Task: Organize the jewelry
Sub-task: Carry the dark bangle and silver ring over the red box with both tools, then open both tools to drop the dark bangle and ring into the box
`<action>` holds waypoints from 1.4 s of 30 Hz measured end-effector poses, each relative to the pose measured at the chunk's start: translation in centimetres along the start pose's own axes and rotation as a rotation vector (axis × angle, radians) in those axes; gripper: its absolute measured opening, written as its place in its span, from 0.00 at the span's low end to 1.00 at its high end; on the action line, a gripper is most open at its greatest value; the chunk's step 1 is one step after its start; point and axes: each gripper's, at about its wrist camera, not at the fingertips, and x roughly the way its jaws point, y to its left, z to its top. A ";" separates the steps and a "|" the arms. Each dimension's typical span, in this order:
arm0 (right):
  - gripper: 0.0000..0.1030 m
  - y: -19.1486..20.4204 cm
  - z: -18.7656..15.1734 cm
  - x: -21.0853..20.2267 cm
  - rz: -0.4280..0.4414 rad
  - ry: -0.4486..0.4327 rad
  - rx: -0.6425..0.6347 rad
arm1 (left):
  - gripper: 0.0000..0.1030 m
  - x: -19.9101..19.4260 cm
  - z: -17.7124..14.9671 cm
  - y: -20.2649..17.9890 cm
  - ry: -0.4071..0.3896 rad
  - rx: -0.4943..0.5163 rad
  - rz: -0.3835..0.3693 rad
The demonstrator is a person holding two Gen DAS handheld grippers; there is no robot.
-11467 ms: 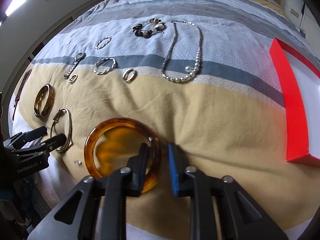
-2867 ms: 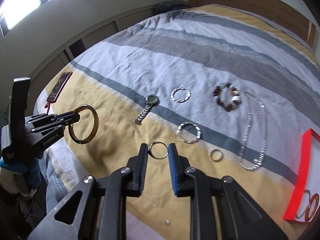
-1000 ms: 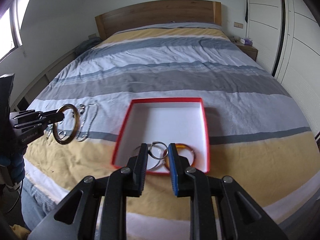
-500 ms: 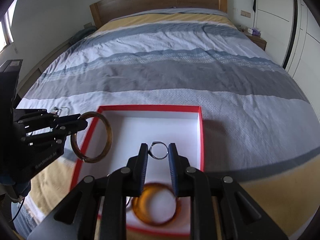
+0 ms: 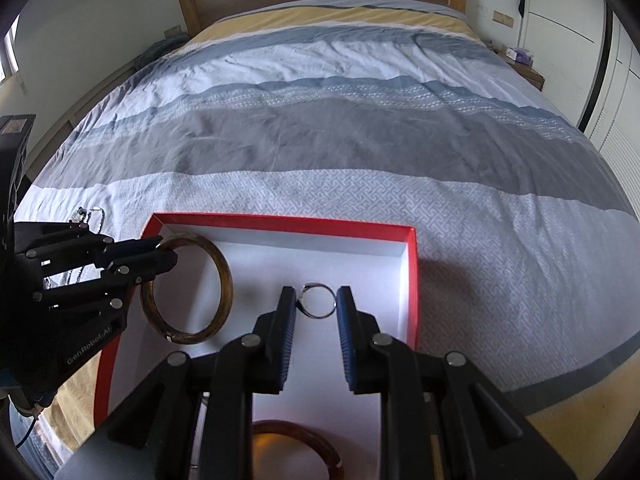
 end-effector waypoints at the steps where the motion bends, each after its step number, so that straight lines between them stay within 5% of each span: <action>1: 0.19 0.0 0.0 0.2 -0.001 0.003 -0.001 | 0.08 0.2 0.0 0.0 0.001 0.001 -0.001; 42: 0.20 0.4 -0.3 3.3 -0.043 0.110 -0.059 | 0.10 3.1 -0.1 0.1 0.070 -0.030 -0.013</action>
